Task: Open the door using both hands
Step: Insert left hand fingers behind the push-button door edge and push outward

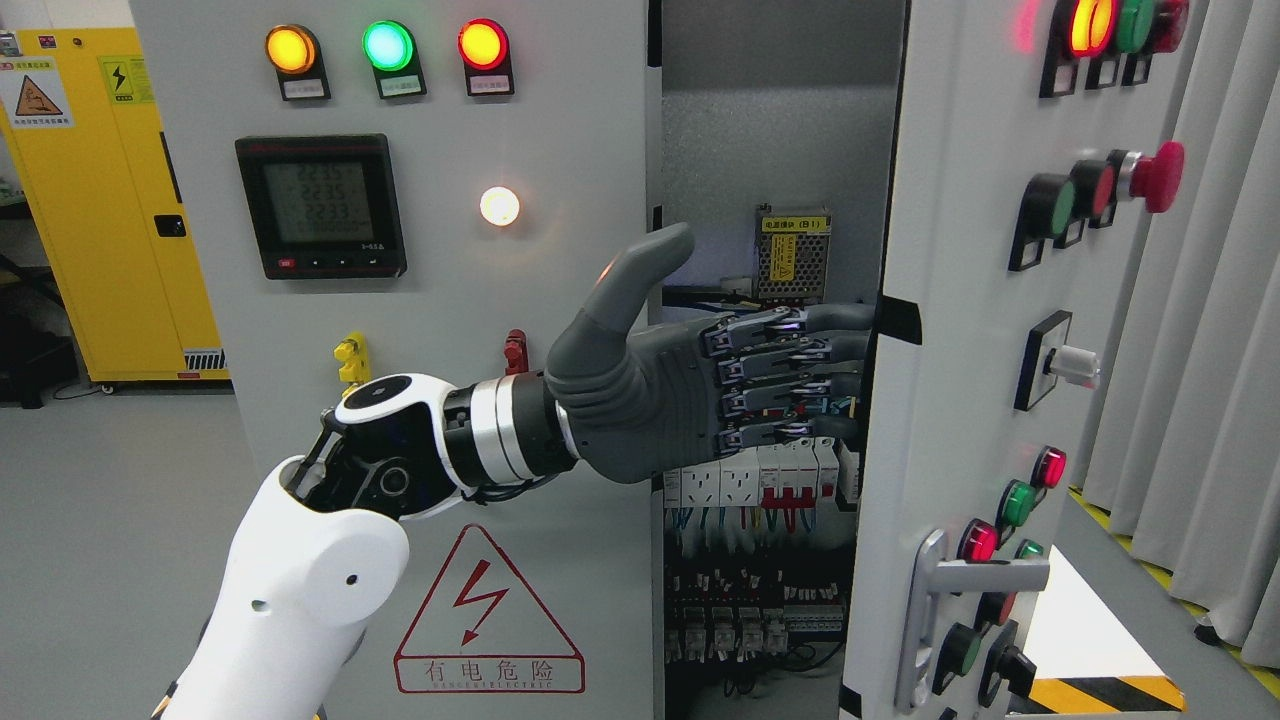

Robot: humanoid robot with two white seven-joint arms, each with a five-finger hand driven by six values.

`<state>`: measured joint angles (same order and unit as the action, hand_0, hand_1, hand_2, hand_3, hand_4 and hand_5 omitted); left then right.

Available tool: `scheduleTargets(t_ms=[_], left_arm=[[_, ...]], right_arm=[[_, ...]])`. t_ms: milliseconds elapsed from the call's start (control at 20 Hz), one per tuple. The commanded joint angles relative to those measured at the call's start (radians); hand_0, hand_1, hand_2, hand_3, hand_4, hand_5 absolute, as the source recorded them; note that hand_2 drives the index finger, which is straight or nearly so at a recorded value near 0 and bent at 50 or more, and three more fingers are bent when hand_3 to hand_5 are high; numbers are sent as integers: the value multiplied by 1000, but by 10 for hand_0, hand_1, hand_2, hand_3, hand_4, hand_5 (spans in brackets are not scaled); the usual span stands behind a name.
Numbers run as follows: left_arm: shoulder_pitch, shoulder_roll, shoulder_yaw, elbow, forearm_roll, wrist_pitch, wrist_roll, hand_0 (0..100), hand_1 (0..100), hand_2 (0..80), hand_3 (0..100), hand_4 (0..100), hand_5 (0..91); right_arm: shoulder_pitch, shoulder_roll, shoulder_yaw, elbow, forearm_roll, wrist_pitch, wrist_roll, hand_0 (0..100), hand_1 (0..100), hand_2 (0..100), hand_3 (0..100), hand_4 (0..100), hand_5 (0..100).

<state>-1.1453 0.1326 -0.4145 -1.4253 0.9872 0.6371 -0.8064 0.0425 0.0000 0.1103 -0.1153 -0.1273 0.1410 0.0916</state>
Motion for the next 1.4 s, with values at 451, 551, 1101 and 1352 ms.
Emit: scheduleTargets(t_ms=[451,551,1101,1352], left_arm=[[-16,-165,-40,16,-21,13,94,0,0,0,0,0,0],[-19,-188,-40,14,-21,21,98,0,0,0,0,0,0],[-31,-245,-40,-17,-21,27,101,0,0,0,0,0,0],[-31,-284,-50,-17,-25,35,104,0,0,0,0,0,0]], right_arm=[[0,-31,0,0,0,0,0,201,123,0,0,0,0],[0,-31,0,0,0,0,0,201,123,0,0,0,0],[0,-31,0,0,0,0,0,201,123,0,0,0,0],[0,-31,-1,0,0,0,0,201,123,0,0,0,0]])
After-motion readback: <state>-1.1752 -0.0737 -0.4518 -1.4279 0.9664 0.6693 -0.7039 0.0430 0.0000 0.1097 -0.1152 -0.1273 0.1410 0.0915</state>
